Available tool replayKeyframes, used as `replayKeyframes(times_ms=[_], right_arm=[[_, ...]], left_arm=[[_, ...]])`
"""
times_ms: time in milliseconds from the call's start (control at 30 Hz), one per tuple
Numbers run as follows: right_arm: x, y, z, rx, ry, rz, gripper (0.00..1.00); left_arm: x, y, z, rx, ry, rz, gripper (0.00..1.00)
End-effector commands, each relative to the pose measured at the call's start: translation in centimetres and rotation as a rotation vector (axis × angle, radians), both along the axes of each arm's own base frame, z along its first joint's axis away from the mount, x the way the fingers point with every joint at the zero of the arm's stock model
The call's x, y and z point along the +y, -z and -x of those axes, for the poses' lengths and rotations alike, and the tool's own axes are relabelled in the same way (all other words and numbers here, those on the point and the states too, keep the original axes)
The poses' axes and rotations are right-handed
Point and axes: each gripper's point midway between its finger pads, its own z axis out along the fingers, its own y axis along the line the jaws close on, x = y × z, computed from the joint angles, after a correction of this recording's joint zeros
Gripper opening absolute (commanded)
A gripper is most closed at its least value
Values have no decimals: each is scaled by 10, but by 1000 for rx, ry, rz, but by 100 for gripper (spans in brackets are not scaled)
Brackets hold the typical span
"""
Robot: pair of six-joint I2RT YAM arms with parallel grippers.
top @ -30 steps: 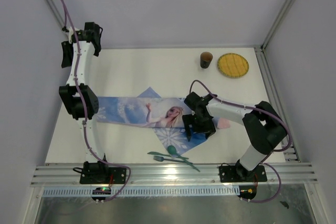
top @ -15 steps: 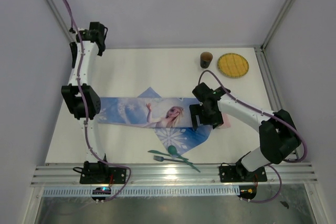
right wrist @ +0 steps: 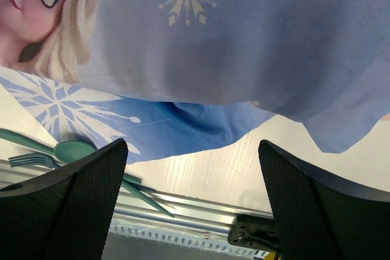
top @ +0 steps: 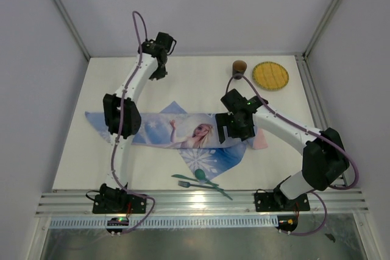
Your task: Set the dinner table for one person
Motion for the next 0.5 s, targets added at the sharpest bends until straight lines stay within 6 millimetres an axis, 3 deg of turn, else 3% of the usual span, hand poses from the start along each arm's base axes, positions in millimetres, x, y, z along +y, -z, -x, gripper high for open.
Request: replayKeyframes(times_ms=[0, 200, 467], right_arm=[[7, -9, -3, -34, 1, -30, 92], [5, -9, -3, -30, 1, -22, 92], [7, -8, -5, -28, 4, -20, 92]], left_arm=[[-33, 17, -17, -7, 71, 117, 27], [-66, 62, -22, 58, 132, 252, 25], [-89, 86, -9, 116, 148, 292, 22]])
